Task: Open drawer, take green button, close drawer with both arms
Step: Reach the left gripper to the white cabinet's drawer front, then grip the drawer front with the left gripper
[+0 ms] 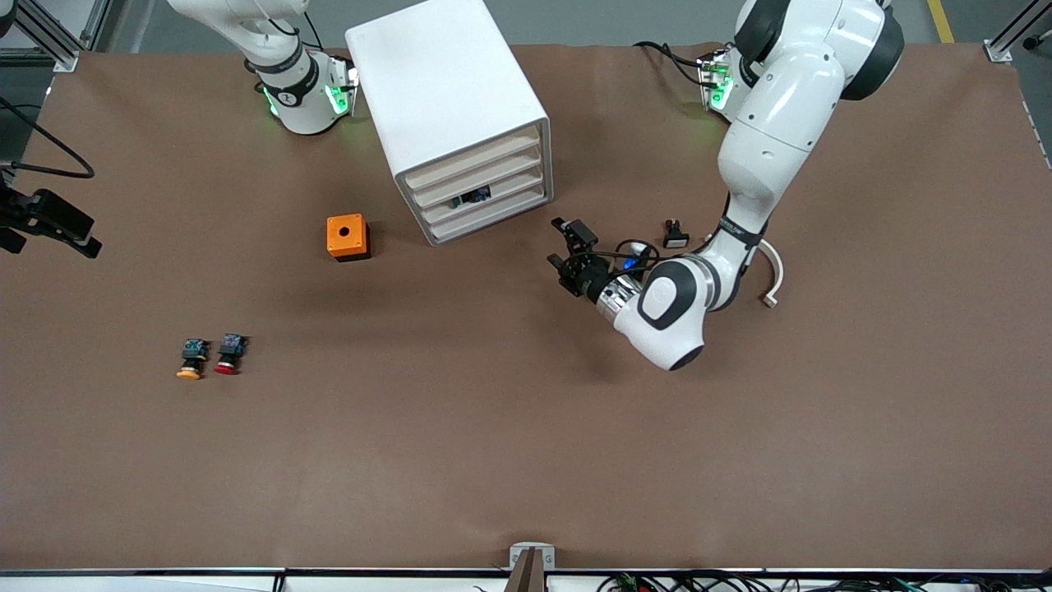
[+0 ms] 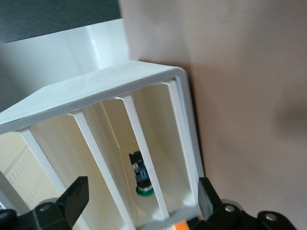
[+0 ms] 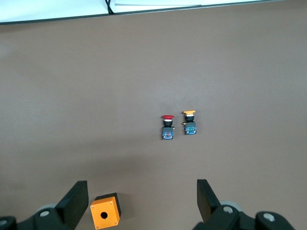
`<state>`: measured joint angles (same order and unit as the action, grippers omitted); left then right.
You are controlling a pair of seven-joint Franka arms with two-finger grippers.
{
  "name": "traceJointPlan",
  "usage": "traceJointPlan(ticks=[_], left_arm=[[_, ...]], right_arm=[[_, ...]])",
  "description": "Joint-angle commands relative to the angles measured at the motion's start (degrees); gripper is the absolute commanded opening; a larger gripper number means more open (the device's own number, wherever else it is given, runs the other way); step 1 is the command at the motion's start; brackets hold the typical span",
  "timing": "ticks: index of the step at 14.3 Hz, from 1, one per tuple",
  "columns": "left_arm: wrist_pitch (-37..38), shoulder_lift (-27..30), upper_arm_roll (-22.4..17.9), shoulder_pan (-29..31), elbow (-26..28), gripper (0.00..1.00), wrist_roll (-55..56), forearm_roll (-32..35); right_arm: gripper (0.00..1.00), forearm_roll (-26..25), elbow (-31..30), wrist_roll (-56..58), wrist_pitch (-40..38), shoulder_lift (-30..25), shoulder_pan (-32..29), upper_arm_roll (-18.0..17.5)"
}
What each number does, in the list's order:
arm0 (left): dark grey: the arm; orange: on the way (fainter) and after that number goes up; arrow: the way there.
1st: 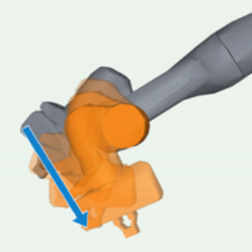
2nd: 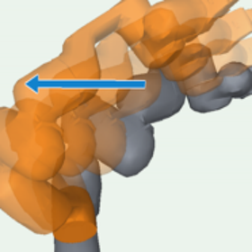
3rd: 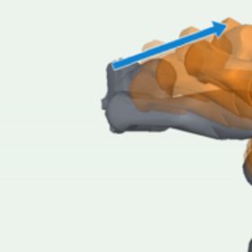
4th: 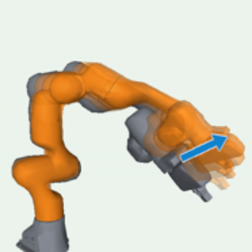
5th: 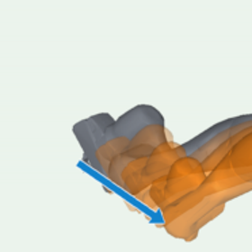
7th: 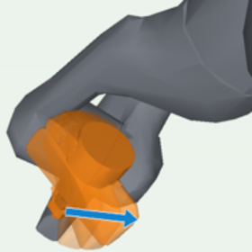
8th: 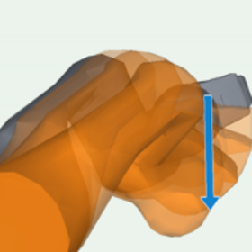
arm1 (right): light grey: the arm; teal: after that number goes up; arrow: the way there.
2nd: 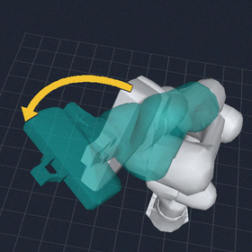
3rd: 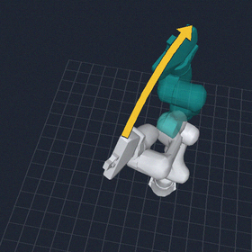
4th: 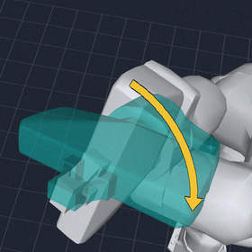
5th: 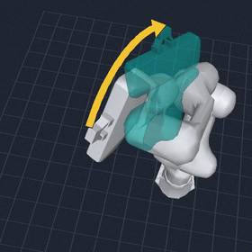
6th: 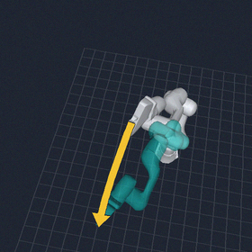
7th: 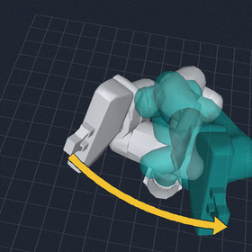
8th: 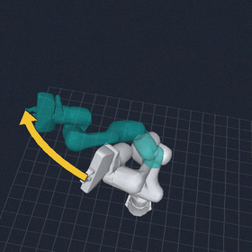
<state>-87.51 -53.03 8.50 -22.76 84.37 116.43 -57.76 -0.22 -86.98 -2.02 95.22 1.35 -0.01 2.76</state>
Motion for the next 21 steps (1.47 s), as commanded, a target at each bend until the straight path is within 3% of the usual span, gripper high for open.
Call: traceJointPlan(ticks=[1,4,8,13,21], left_arm=[[2.4,-1.9,1.5,-0.9,-1.5,0.92,3.4,-1.2],[3.6,-2.9,1.5,-3.3,-1.3,0.7,3.5,-1.1],[3.7,-4.0,1.5,-5.7,-1.1,0.61,3.5,-1.1],[4.5,-4.4,1.5,-9.8,0.2,0.57,3.5,-1.2],[5.4,-4.8,1.5,-11.6,0.3,0.25,3.5,-1.0]], right_arm=[[1.0,0.3,-0.2,0.1,-0.3,-0.3,-0.4,-0.2],[1.0,0.3,-0.2,0.1,-0.3,-0.3,-0.4,-0.2],[1.0,0.4,-0.2,0.1,-0.3,-0.3,-0.4,-0.2],[1.0,0.4,-0.2,0.1,0.1,-0.2,-0.2,-0.2],[1.0,0.8,-0.1,0.1,0.2,-0.1,-0.5,-0.2]])
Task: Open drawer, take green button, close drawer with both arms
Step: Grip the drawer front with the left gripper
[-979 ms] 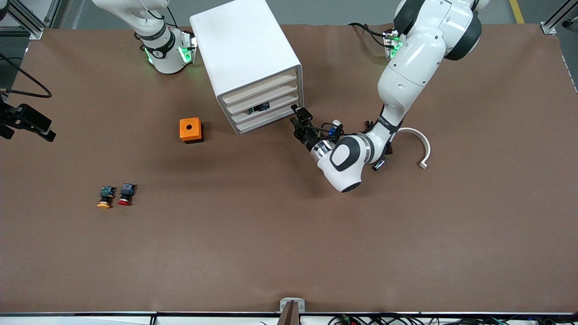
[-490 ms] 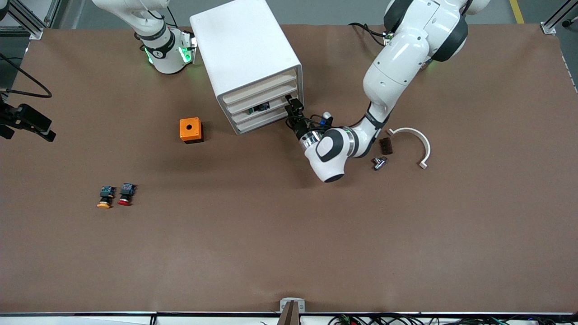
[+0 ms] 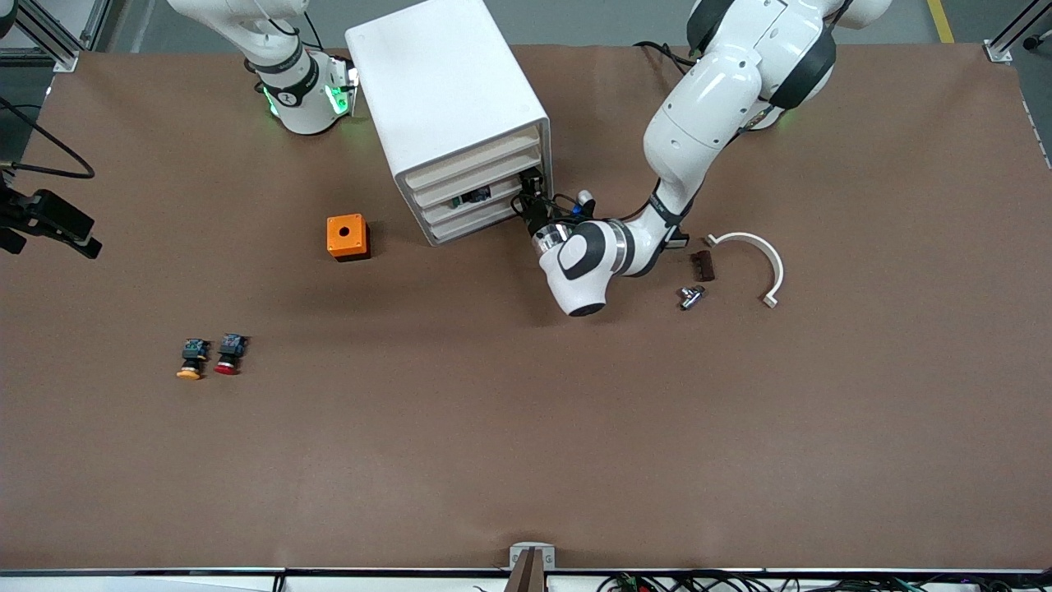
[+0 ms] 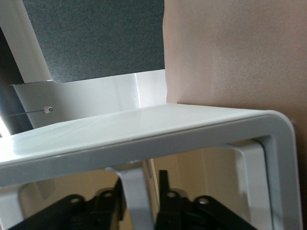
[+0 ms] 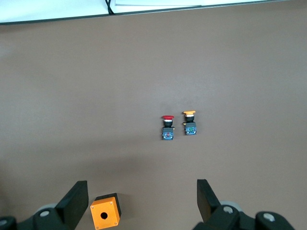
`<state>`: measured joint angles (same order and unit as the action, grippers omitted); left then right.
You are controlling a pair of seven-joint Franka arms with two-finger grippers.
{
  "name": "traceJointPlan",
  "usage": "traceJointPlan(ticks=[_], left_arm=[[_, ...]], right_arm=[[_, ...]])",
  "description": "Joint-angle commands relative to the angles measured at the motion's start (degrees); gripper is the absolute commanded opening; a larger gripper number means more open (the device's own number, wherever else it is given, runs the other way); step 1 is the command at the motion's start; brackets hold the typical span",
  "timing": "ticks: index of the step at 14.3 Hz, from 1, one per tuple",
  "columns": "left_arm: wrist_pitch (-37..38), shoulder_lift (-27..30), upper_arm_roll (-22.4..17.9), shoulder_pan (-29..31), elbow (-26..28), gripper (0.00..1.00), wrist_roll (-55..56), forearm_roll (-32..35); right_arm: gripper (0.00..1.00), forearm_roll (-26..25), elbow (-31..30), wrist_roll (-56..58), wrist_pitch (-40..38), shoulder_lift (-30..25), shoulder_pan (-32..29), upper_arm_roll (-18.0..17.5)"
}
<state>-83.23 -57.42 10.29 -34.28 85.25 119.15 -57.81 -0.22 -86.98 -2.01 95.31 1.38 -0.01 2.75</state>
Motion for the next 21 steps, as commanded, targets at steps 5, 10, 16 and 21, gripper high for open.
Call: traceJointPlan(ticks=[5,10,16,21], left_arm=[[1.1,-0.4,-0.5,0.3,-1.0,0.2,0.7,-1.0],[1.1,-0.4,-1.0,2.4,-1.2,0.16,0.7,-1.0],[0.8,-0.4,-1.3,5.8,-2.4,0.11,0.4,-0.9],[-0.7,-0.5,-2.6,9.2,-3.8,0.11,-0.4,-0.9]], right_arm=[[1.0,0.9,0.1,0.1,0.1,-0.2,-0.5,-0.1],[1.0,1.0,0.1,0.0,0.8,0.1,-0.5,-0.1],[1.0,1.0,0.0,0.1,0.7,0.2,-0.7,-0.1],[1.0,1.0,-0.1,-0.9,0.4,0.3,-0.3,-0.1]])
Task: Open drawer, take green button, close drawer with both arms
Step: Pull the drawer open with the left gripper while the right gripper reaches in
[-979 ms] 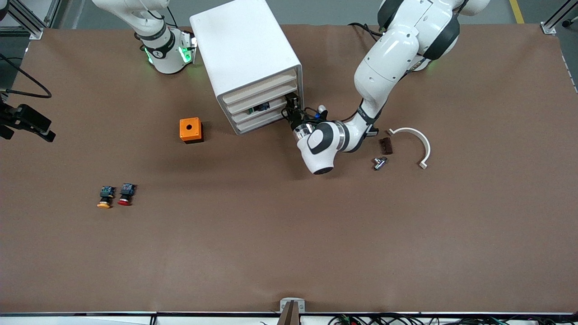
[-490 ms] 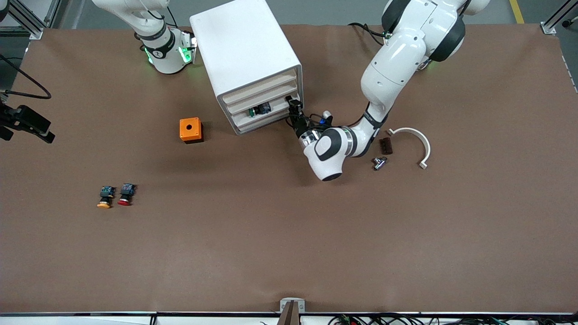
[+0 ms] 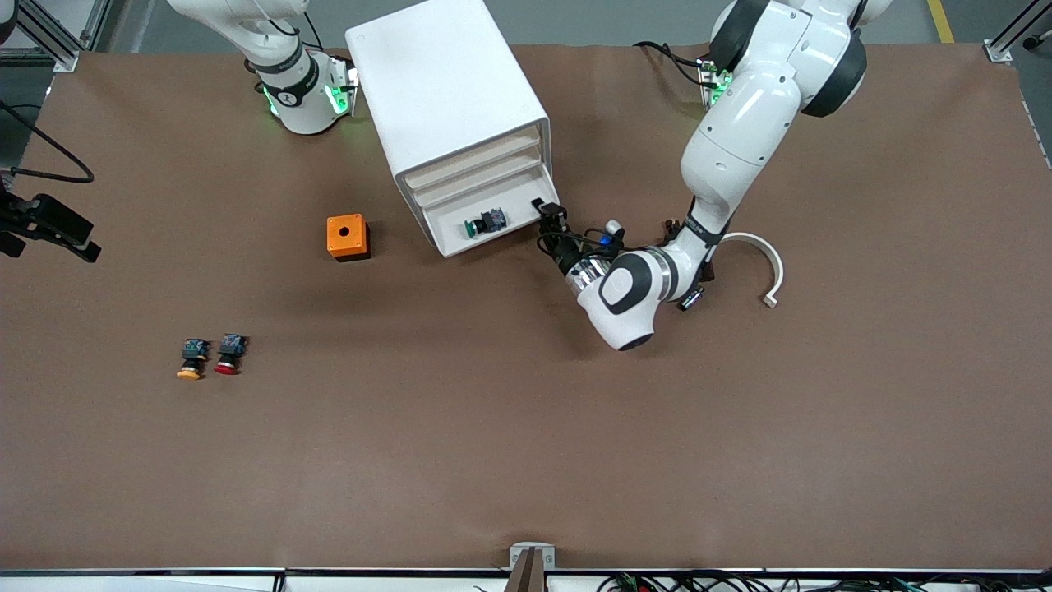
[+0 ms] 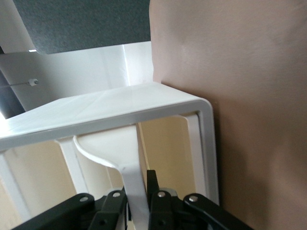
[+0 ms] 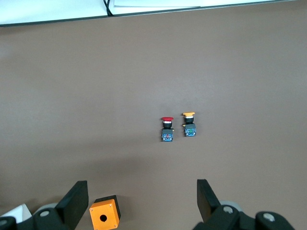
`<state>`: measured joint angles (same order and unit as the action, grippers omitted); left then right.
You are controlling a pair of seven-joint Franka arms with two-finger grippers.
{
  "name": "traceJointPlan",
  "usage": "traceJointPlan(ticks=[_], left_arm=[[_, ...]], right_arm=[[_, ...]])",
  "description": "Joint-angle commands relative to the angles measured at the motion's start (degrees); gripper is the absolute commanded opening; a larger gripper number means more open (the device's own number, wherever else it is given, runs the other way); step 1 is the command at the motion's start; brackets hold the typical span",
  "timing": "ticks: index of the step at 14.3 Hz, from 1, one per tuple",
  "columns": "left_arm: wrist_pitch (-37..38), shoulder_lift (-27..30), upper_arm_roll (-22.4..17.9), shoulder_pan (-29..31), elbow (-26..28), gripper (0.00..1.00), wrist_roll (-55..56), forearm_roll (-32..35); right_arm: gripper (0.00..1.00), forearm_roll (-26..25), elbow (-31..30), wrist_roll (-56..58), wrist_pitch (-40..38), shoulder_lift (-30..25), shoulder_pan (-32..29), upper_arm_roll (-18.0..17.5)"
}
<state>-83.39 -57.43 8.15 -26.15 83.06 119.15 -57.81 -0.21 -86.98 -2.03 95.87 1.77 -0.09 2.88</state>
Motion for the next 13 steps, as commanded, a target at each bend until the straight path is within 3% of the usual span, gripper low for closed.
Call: traceJointPlan(ticks=[1,7,9,10,11,12,13], left_arm=[[-0.8,-0.6,-0.5,2.1,-2.0,0.12,-0.6,-1.0],[-1.7,-0.7,-0.7,5.3,-3.2,0.14,-1.7,-0.9],[-2.0,-0.8,-0.8,5.3,-3.2,0.25,-1.8,-0.9],[-2.1,-0.8,-0.7,5.3,-3.2,0.39,-1.9,-0.9],[-2.6,-0.8,-0.7,5.4,-3.2,0.66,-2.8,-0.9],[-3.4,-0.8,-0.7,5.7,-3.8,1.0,-5.3,-1.0],[-3.7,-0.8,-0.7,5.8,-4.8,1.0,-7.8,-1.0]], right_arm=[[1.0,1.0,-0.2,-2.3,-0.2,-0.1,0.1,-0.3],[1.0,1.1,-0.5,-33.3,-2.1,0.2,9.4,-0.7],[1.0,1.1,-0.7,-44.9,-2.3,1.1,13.8,-0.7],[1.0,1.1,-0.7,-50.1,-2.1,1.7,16.0,-0.7],[1.0,1.1,-0.8,-54.0,-1.8,2.4,18.2,-0.7],[1.0,1.2,-0.7,-58.5,-1.3,3.4,20.4,-0.7],[1.0,1.2,-0.8,-62.7,-0.3,4.1,22.7,-0.7]])
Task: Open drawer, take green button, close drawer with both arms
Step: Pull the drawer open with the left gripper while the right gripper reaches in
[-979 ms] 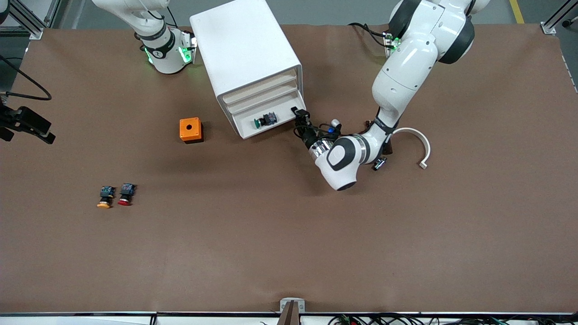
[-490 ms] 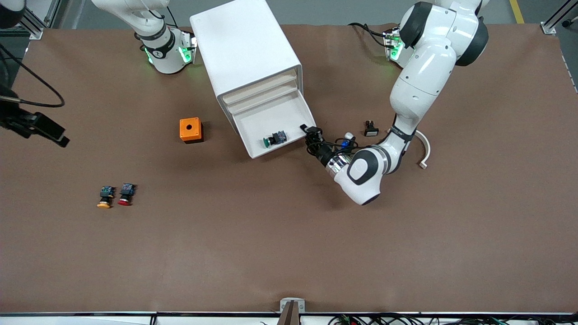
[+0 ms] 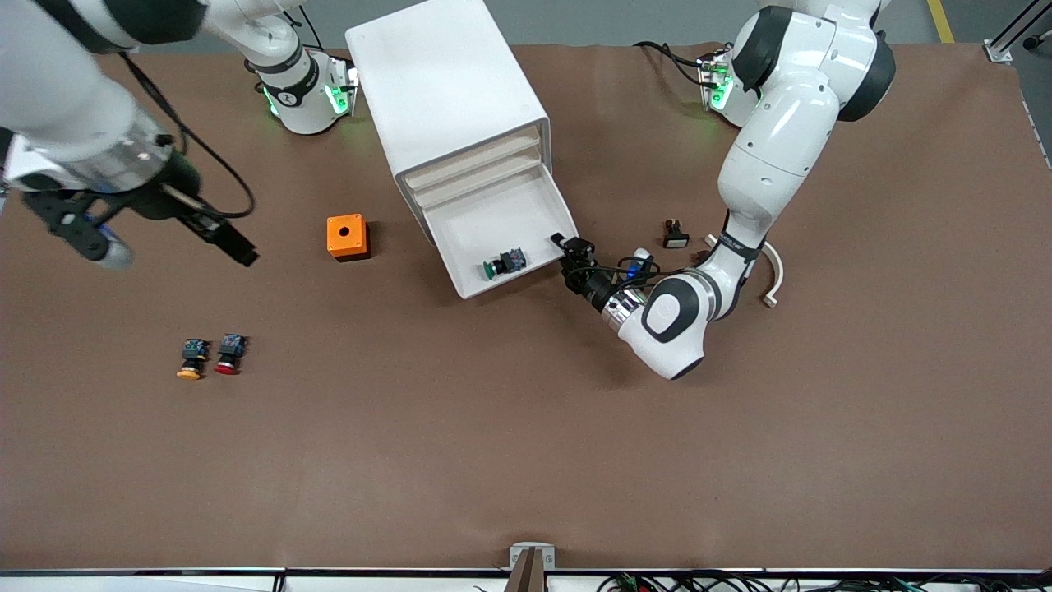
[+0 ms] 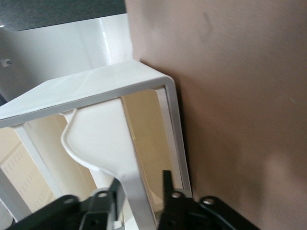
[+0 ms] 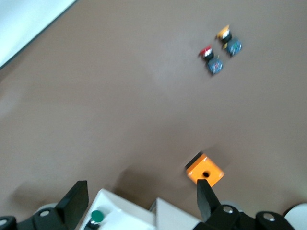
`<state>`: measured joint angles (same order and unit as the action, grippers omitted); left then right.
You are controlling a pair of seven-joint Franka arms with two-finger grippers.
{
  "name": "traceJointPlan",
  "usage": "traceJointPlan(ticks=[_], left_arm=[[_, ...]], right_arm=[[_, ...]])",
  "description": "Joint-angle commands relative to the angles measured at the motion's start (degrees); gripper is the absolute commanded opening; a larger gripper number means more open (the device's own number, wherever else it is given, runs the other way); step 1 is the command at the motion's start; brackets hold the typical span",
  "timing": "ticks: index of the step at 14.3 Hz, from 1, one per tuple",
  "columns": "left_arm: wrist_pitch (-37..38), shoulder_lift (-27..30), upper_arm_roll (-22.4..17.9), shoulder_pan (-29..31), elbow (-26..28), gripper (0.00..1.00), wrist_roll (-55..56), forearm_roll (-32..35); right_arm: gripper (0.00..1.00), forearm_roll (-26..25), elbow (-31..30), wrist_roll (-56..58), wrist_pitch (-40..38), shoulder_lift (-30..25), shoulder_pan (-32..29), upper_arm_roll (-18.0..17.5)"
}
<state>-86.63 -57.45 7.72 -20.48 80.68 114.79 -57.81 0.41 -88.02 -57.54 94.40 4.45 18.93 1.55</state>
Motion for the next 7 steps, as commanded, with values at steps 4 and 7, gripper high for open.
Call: traceJointPlan(ticks=[4,7], left_arm=[[-1.1,0.6,-0.1,2.2,-5.4,1.0,-14.6,-1.0],[-1.1,1.4,-0.4,4.0,-9.0,1.0,-25.4,-0.2]], right_arm=[[1.0,0.5,0.1,-19.2,4.7,4.7,11.1,0.7],[1.0,-0.1,-2.1,-26.0,8.7,6.0,15.9,0.7]])
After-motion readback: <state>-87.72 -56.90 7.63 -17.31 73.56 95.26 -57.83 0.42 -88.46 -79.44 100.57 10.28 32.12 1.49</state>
